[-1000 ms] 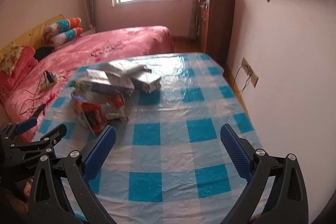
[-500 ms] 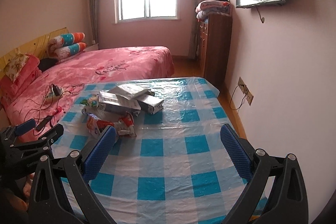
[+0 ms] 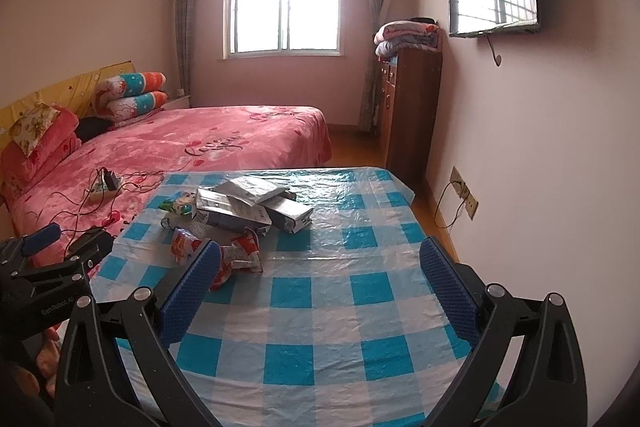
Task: Collect trash
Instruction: 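Move both tools toward the pile of trash on the checked table, then grasp the cartoon tissue pack with left tool while right tool grasps red snack wrapper, then carry both items to the orange bucket and open both tools to drop them, then return both tools to the table and reach into the remaining trash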
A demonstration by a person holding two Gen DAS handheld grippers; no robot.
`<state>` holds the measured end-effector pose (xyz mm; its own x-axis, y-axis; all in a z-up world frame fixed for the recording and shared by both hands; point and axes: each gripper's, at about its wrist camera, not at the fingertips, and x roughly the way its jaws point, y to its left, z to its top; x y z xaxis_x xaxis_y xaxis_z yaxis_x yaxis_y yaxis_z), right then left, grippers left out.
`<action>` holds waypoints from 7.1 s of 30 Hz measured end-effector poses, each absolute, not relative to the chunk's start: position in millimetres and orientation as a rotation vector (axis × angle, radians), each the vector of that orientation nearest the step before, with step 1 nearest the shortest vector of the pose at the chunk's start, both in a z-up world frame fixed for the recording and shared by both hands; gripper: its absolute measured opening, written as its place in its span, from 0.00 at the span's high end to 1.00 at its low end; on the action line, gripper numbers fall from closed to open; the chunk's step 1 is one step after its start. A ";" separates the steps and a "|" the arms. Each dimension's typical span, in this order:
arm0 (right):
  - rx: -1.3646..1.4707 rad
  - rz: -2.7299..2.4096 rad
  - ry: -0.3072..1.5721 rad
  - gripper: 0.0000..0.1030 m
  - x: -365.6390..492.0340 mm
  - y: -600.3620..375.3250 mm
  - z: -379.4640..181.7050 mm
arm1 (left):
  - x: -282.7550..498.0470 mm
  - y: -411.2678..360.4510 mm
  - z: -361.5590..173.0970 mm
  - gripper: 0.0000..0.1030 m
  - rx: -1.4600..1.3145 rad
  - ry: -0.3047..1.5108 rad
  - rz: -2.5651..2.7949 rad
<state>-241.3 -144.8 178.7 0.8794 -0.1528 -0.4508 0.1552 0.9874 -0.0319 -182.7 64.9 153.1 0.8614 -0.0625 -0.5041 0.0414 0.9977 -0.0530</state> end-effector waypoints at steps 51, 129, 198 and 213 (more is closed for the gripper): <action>0.260 0.209 0.698 0.04 -175.2 -144.4 79.2 | -125.5 127.1 79.9 0.04 -0.145 0.705 -0.109; 0.902 0.593 0.949 0.61 -79.6 -103.1 17.0 | -83.0 180.4 21.9 0.41 -0.792 0.955 -0.340; 0.343 0.533 0.884 0.14 -126.0 29.1 40.8 | -193.0 290.6 30.5 0.16 -0.226 0.840 0.140; 0.403 0.401 0.842 0.14 -113.5 -58.4 54.0 | -133.7 233.9 58.6 0.16 -0.214 0.847 0.048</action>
<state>-113.5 -58.4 54.0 0.6010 0.4908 -0.6308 -0.1796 0.8520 0.4917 -133.7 233.9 58.6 0.6622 -0.0431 -0.7480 -0.1267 0.9775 -0.1685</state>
